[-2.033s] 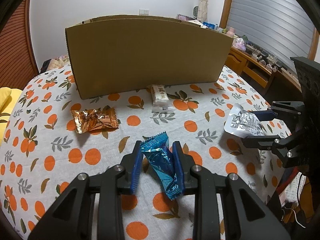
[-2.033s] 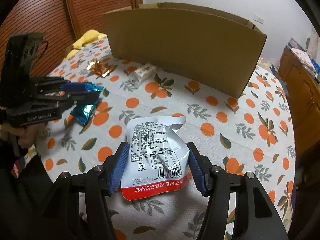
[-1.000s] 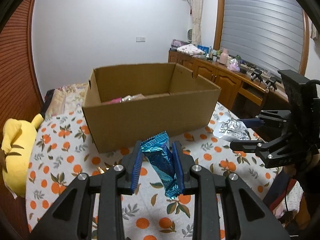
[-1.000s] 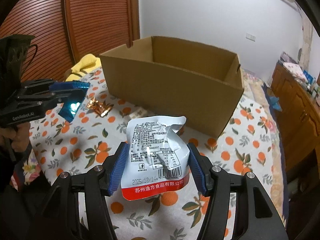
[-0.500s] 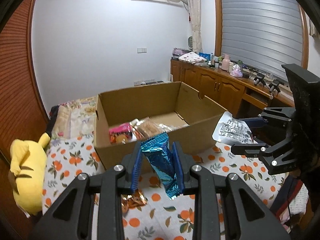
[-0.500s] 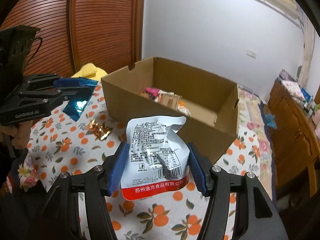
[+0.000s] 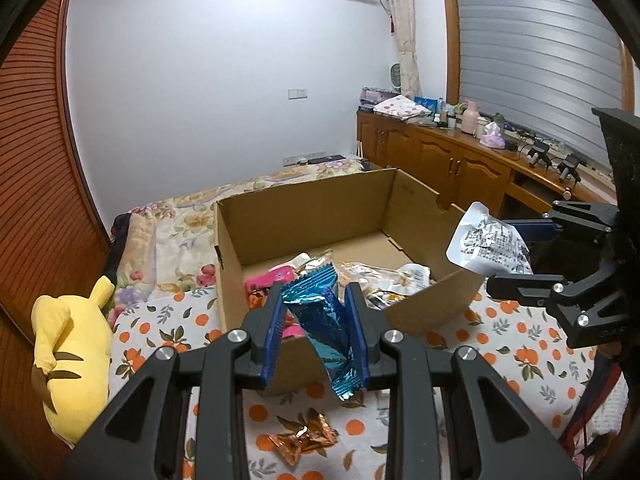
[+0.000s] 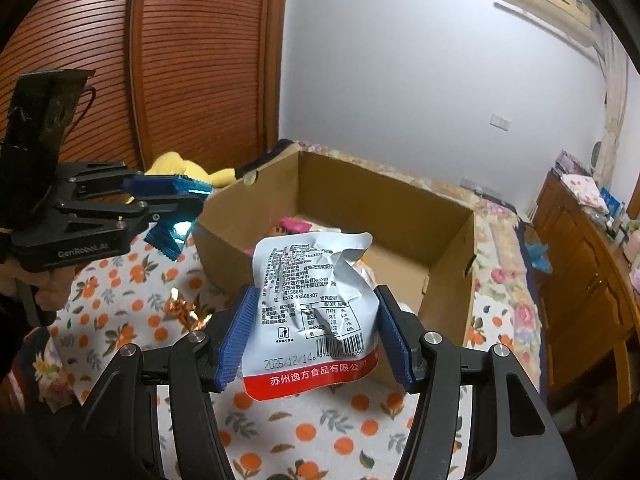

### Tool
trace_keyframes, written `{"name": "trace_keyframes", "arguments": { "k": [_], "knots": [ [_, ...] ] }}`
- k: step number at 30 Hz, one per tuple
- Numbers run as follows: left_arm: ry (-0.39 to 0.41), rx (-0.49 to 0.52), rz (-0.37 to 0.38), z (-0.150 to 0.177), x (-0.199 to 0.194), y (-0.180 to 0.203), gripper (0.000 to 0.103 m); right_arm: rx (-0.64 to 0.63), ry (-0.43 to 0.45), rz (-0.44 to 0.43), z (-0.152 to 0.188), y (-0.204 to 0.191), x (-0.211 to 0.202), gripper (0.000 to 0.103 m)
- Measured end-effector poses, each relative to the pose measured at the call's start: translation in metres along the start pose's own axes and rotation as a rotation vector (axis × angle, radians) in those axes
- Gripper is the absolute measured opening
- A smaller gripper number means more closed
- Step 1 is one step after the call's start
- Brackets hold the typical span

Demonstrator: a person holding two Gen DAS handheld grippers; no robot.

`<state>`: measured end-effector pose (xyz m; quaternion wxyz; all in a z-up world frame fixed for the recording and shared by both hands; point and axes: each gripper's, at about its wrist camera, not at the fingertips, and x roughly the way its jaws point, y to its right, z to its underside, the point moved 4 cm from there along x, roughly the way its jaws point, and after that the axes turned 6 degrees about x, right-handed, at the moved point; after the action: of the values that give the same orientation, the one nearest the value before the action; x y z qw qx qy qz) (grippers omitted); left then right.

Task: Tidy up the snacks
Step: 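Lift both held snacks and carry them over the cardboard box, then open both tools to drop the blue candy and white-red pouch into the box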

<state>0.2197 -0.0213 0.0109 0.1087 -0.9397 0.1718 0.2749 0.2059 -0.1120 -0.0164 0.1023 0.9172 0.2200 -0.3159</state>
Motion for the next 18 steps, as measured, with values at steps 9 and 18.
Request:
{"name": "trace_keyframes", "arguments": {
  "k": [9, 18],
  "knots": [
    [-0.030, 0.006, -0.023, -0.008, 0.026, -0.009, 0.027, 0.015, 0.003, -0.003, -0.018, 0.003, 0.020, 0.061],
    [-0.052, -0.004, -0.029, -0.014, 0.051, -0.012, 0.028, 0.046, -0.005, 0.032, -0.035, 0.018, 0.044, 0.061]
  ]
}}
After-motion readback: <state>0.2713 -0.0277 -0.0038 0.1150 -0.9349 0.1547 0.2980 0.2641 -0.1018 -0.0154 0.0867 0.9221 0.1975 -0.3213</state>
